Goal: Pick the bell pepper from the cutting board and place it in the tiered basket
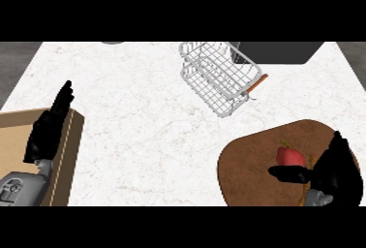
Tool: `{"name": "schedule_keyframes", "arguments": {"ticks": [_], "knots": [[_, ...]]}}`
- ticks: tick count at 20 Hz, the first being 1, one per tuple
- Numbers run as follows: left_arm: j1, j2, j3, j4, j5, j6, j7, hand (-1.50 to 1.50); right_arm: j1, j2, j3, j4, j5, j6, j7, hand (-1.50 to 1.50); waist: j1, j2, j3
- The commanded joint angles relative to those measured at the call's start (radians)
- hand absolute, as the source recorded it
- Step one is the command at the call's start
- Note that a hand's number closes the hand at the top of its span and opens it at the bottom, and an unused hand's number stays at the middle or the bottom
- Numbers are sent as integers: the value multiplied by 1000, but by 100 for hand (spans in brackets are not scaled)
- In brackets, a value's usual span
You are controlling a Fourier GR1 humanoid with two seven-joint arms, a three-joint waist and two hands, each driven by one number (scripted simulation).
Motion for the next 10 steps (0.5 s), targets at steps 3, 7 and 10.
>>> {"name": "schedule_keyframes", "arguments": {"ticks": [3, 7, 10], "knots": [[20, -14, -20, -44, -31, 7, 25, 0, -65, 0, 2, 74, -9, 13, 243, -150, 5, -1, 1], [26, -26, -6, -2, -38, 4, -17, 0, -67, 0, -7, 92, -37, -9, 244, -150, -1, 0, 0], [38, 14, 47, -32, 11, -38, 8, 0, -36, 0, -48, 96, -61, -14, 213, -150, -2, -2, 1]]}}
